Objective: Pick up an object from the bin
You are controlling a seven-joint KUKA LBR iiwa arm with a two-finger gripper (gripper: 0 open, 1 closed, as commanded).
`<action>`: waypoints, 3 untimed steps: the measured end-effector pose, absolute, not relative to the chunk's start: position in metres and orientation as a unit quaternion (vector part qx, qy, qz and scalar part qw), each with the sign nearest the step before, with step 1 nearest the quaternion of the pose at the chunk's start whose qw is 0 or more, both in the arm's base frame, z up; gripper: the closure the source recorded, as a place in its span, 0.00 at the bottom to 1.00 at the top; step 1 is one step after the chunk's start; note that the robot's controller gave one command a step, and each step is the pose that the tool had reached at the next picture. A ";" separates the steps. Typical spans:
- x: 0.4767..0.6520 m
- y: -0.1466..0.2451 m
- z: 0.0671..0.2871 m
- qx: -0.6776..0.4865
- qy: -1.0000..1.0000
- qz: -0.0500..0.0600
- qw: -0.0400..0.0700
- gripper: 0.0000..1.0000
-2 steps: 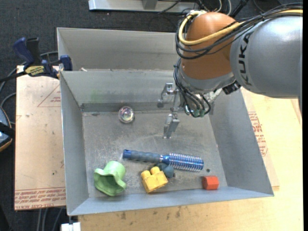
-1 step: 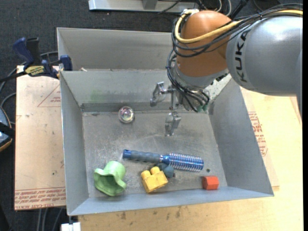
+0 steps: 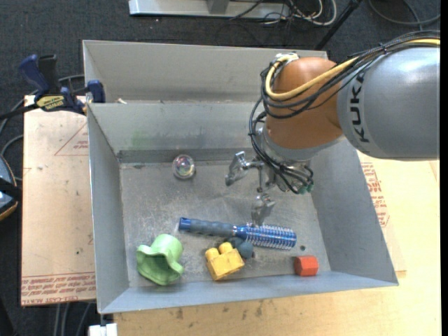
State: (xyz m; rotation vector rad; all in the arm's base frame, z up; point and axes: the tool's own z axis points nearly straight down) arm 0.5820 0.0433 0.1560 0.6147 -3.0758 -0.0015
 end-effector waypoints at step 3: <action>0.518 0.027 0.228 0.448 -0.894 0.001 -0.004 1.00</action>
Offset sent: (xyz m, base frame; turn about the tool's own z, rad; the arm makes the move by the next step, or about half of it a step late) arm -0.0651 -0.0038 -0.0828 -0.3565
